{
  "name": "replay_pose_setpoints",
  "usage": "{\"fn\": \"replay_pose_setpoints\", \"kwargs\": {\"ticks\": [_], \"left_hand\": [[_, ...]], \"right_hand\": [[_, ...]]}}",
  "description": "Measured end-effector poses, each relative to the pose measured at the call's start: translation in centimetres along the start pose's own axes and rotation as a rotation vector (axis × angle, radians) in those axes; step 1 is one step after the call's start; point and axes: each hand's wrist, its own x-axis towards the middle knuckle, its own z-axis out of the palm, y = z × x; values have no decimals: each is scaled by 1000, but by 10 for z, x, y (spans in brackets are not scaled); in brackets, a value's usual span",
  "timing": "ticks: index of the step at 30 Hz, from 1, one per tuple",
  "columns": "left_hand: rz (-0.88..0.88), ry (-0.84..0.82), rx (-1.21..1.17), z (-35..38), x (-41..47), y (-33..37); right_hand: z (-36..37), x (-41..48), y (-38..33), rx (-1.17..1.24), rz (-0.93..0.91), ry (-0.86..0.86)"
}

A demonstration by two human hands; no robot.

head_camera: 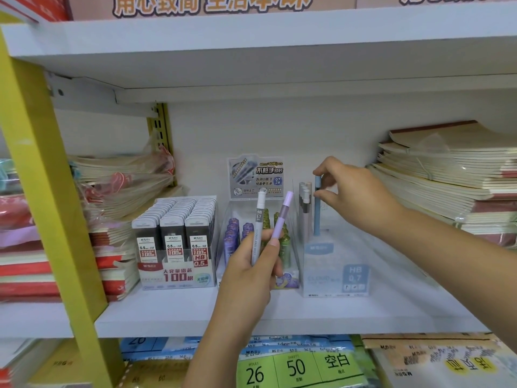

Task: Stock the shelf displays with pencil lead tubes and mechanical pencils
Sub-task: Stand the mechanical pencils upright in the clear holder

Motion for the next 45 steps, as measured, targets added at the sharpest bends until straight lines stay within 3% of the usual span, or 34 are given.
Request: {"fn": "replay_pose_setpoints", "kwargs": {"ticks": [6, 13, 17, 21, 25, 31, 34, 36, 41, 45], "left_hand": [[-1, -6, -23, 0, 0, 1], [-10, -41, -47, 2, -1, 2], [-9, -70, -76, 3, -1, 5], [8, -97, -70, 7, -2, 6], [7, -103, -64, 8, -3, 5], [-1, -100, -64, 9, -3, 5], [-14, -81, -70, 9, -3, 5], [-24, -58, -82, 10, -3, 5], [-22, -29, -69, 11, -3, 5], [-19, -7, -76, 12, -3, 5]], "right_hand": [[0, 4, 3, -206, -16, -18], [0, -2, 4, -147, 11, 33], [-9, -22, -19, 139, -37, 175], [-13, -38, -46, 624, 80, -3], [-15, -41, -52, 824, 151, -77], [-30, -38, -46, 1012, 152, 141], [-43, -28, -35, 982, 136, 334], [-48, -22, -26, 866, 115, 374], [-38, -16, -2, 331, 87, 190], [-23, -17, 5, 185, 59, 77]]}}
